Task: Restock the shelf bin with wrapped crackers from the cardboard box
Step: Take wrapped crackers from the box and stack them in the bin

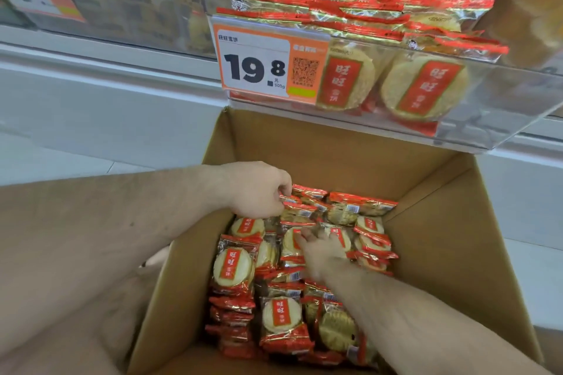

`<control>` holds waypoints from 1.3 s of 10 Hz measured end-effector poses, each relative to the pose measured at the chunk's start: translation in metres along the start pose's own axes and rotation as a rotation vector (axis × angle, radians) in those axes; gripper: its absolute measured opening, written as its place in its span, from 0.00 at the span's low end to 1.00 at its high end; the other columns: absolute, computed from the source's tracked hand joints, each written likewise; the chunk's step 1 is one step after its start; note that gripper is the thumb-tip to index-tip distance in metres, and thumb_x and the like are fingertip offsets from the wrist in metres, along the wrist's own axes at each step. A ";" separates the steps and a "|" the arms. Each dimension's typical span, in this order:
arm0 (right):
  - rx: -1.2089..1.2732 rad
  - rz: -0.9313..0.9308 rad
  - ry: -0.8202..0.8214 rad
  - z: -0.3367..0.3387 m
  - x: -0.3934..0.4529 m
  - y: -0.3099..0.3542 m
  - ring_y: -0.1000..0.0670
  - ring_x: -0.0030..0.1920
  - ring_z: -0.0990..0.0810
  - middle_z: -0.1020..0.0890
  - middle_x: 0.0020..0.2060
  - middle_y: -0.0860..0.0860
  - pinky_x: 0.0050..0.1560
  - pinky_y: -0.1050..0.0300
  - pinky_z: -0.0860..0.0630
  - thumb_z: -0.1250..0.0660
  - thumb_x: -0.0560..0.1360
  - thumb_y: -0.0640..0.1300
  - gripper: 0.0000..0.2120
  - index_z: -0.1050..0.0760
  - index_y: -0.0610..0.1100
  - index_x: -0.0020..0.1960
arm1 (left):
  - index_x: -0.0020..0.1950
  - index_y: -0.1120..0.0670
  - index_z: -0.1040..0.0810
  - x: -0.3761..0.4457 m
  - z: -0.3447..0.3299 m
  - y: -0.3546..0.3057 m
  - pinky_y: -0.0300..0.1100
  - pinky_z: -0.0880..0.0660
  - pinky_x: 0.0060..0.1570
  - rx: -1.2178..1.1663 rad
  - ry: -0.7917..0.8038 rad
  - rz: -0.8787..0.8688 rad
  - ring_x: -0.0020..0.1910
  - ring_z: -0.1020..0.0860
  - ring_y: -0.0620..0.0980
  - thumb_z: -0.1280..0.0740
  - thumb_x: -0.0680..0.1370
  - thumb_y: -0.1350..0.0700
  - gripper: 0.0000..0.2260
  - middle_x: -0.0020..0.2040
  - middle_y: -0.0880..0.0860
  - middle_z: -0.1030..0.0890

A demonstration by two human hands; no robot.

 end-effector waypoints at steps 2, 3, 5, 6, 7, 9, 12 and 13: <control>0.048 0.004 -0.005 -0.011 -0.021 0.003 0.42 0.58 0.21 0.19 0.58 0.45 0.56 0.51 0.24 0.39 0.81 0.55 0.17 0.24 0.46 0.63 | 0.68 0.50 0.30 -0.001 -0.002 0.011 0.48 0.24 0.56 -0.069 0.039 0.096 0.53 0.21 0.48 0.35 0.78 0.50 0.19 0.56 0.48 0.19; 0.189 0.013 -0.104 0.009 -0.036 -0.009 0.43 0.55 0.19 0.16 0.53 0.46 0.53 0.51 0.22 0.39 0.81 0.52 0.15 0.20 0.44 0.59 | 0.69 0.51 0.31 -0.001 0.000 0.014 0.47 0.23 0.55 -0.112 0.046 0.149 0.52 0.20 0.49 0.36 0.79 0.47 0.20 0.53 0.50 0.18; 0.703 -0.008 -0.880 0.128 -0.094 0.001 0.59 0.40 0.26 0.19 0.39 0.54 0.43 0.68 0.32 0.29 0.76 0.42 0.05 0.16 0.42 0.48 | 0.76 0.48 0.41 -0.009 -0.005 0.021 0.58 0.24 0.56 -0.564 0.086 0.444 0.59 0.24 0.63 0.40 0.80 0.40 0.27 0.71 0.60 0.31; 0.775 0.175 -1.031 0.166 -0.111 0.031 0.62 0.43 0.27 0.17 0.42 0.52 0.47 0.76 0.33 0.31 0.75 0.44 0.07 0.17 0.41 0.48 | 0.69 0.51 0.33 -0.012 -0.006 0.017 0.56 0.20 0.51 -0.775 0.077 0.442 0.56 0.20 0.63 0.36 0.81 0.50 0.18 0.65 0.62 0.26; 0.945 0.132 -0.844 0.151 -0.103 0.034 0.60 0.46 0.23 0.21 0.51 0.54 0.48 0.71 0.28 0.36 0.78 0.49 0.15 0.21 0.43 0.60 | 0.66 0.46 0.31 -0.007 0.003 0.024 0.45 0.17 0.39 -0.825 -0.069 0.356 0.45 0.18 0.52 0.33 0.78 0.64 0.21 0.54 0.54 0.23; 0.516 -0.310 0.333 -0.003 -0.066 0.029 0.47 0.47 0.19 0.22 0.40 0.49 0.41 0.57 0.25 0.36 0.76 0.62 0.20 0.24 0.44 0.51 | 0.65 0.41 0.29 -0.008 -0.001 0.022 0.42 0.20 0.34 -0.590 -0.050 0.233 0.46 0.19 0.52 0.30 0.75 0.64 0.25 0.58 0.52 0.26; 0.542 -0.406 0.496 -0.048 -0.069 0.040 0.42 0.67 0.27 0.28 0.69 0.44 0.65 0.49 0.26 0.21 0.67 0.55 0.46 0.40 0.41 0.76 | 0.58 0.39 0.25 -0.006 0.007 0.004 0.48 0.23 0.42 -0.503 -0.078 0.066 0.43 0.20 0.53 0.33 0.76 0.60 0.17 0.54 0.51 0.22; 0.645 -0.405 0.357 -0.012 -0.075 0.017 0.45 0.60 0.24 0.25 0.64 0.45 0.58 0.53 0.23 0.25 0.72 0.49 0.37 0.38 0.41 0.75 | 0.58 0.39 0.26 -0.007 0.013 0.002 0.42 0.29 0.34 -0.500 -0.107 0.018 0.37 0.24 0.47 0.34 0.77 0.59 0.16 0.52 0.45 0.25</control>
Point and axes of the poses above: each hand's wrist, its own x-axis towards the middle knuckle, its own z-axis out of the back of the hand, y = z × x, the point moved 8 cm from there along x, towards the middle knuckle
